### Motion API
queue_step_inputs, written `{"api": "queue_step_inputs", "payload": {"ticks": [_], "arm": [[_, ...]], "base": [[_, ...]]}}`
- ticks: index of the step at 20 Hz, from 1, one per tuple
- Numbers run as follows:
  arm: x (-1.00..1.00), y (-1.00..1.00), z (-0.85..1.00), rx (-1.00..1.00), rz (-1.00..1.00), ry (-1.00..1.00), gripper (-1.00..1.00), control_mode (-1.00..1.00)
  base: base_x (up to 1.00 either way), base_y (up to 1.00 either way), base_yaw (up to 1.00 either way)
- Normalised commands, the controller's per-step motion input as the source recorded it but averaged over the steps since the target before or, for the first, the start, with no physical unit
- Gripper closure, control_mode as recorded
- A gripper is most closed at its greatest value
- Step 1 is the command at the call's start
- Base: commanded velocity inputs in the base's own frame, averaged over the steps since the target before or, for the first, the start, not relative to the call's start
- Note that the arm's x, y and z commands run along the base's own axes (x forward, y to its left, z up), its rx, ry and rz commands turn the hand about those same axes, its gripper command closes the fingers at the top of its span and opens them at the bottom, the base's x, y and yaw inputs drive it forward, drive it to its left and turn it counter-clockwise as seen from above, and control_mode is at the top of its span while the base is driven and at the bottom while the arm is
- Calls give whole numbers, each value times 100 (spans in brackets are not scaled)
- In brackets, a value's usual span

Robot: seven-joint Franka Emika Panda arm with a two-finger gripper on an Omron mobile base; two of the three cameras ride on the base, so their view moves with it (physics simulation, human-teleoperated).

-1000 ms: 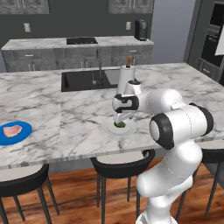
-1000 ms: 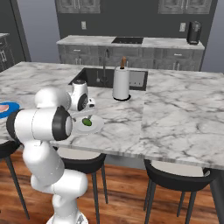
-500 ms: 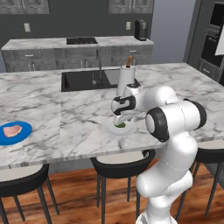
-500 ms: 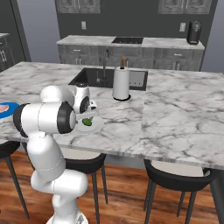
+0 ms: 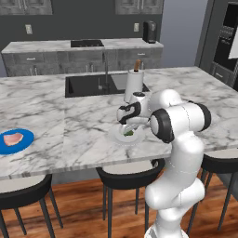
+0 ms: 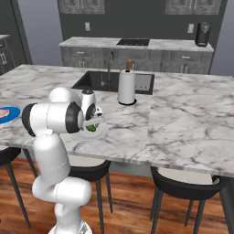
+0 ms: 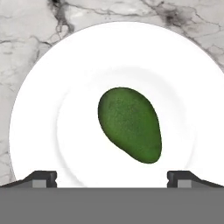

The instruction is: Transport the steak and avocado to the fridge. Place the steak on the rack containing meat and place the avocado on the rack containing the vegetable, ensuring meats and vegetables are on different racks.

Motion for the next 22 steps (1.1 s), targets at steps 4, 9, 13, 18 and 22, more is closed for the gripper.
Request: {"api": "queue_step_inputs", "payload": {"ticks": [4, 9, 13, 18, 22], "arm": [[32, 0, -22, 0, 0, 0, -100, -100], [37, 2, -21, 0, 0, 0, -100, -100], [36, 9, -25, 0, 0, 0, -100, -100], [5, 27, -38, -3, 1, 0, 100, -100], [-9, 18, -27, -1, 1, 0, 100, -100]], "base": [[0, 0, 0], [0, 0, 0], [0, 0, 0], [0, 0, 0], [0, 0, 0]]}}
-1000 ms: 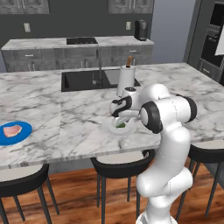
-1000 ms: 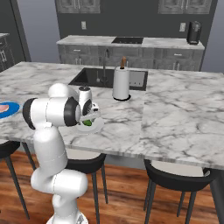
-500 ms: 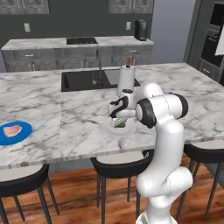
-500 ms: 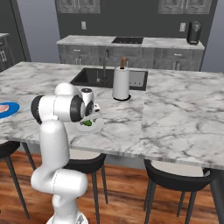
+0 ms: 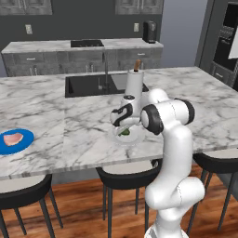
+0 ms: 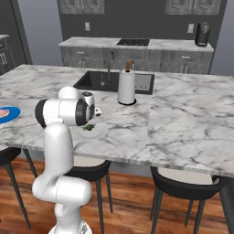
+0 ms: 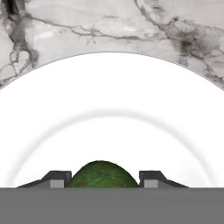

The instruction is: Transport the steak and avocado to the fridge. Place the steak on the rack containing meat and place the avocado on the rack containing the vegetable, ensuring meats and vegetables are on different racks.

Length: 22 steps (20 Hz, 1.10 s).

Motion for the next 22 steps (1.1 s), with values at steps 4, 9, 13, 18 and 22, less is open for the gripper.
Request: {"api": "queue_step_inputs", "payload": {"ticks": [4, 9, 13, 18, 22], "arm": [[-64, -6, 44, 2, -1, -3, 100, -100], [-73, -14, 84, 5, -1, -7, 100, -100], [-97, -21, 89, 4, 0, -18, 100, -100], [-100, -26, 81, 7, 0, -18, 100, -100], [-100, -14, 98, 6, 0, -12, 100, -100]], "base": [[0, 0, 0], [0, 0, 0], [0, 0, 0], [0, 0, 0], [0, 0, 0]]}}
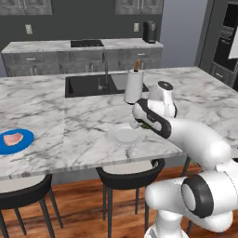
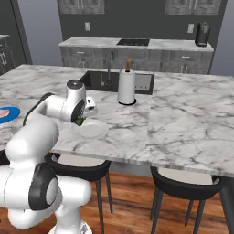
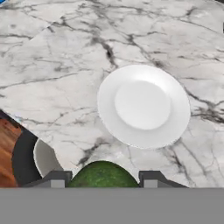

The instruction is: Transport the steak and avocado to the fridge. Place the steak on the rack containing meat and place the avocado on the rack containing the vegetable, ensuring meats and vegetables are on different racks.

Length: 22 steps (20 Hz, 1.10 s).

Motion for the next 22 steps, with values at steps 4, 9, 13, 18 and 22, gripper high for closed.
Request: {"api": "queue_step_inputs", "payload": {"ticks": [4, 9, 13, 18, 22], "arm": [[-100, -4, 100, 6, 0, -4, 100, -100], [-100, -2, 100, 4, 0, -3, 100, -100], [-100, -7, 91, 5, 0, -1, 100, -100], [-100, -11, 83, 5, 0, -1, 100, -100], [-43, -18, 40, 5, 0, 2, 100, 100]], "base": [[0, 0, 0], [0, 0, 0], [0, 0, 0], [0, 0, 0], [-37, -45, -2]]}}
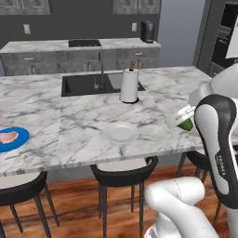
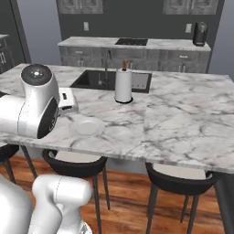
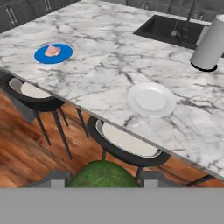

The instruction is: Transport the steak and avocado to the fridge. Place the steak on the rack containing meat and place the avocado on the rack containing the vegetable, ensuring meats and vegetables are on different racks.

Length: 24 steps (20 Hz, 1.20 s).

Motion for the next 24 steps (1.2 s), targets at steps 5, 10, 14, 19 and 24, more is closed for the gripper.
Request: {"api": "queue_step_inputs", "payload": {"ticks": [5, 10, 14, 19, 24], "arm": [[0, 0, 0, 0, 0, 0, 100, 100], [0, 0, 0, 0, 0, 0, 100, 100], [0, 0, 0, 0, 0, 0, 100, 100], [0, 0, 0, 0, 0, 0, 100, 100], [0, 0, 0, 0, 0, 0, 100, 100]], "base": [[-47, -100, -16], [-7, -100, -19], [1, -100, -9], [28, -100, -3], [56, -100, 0]]}}
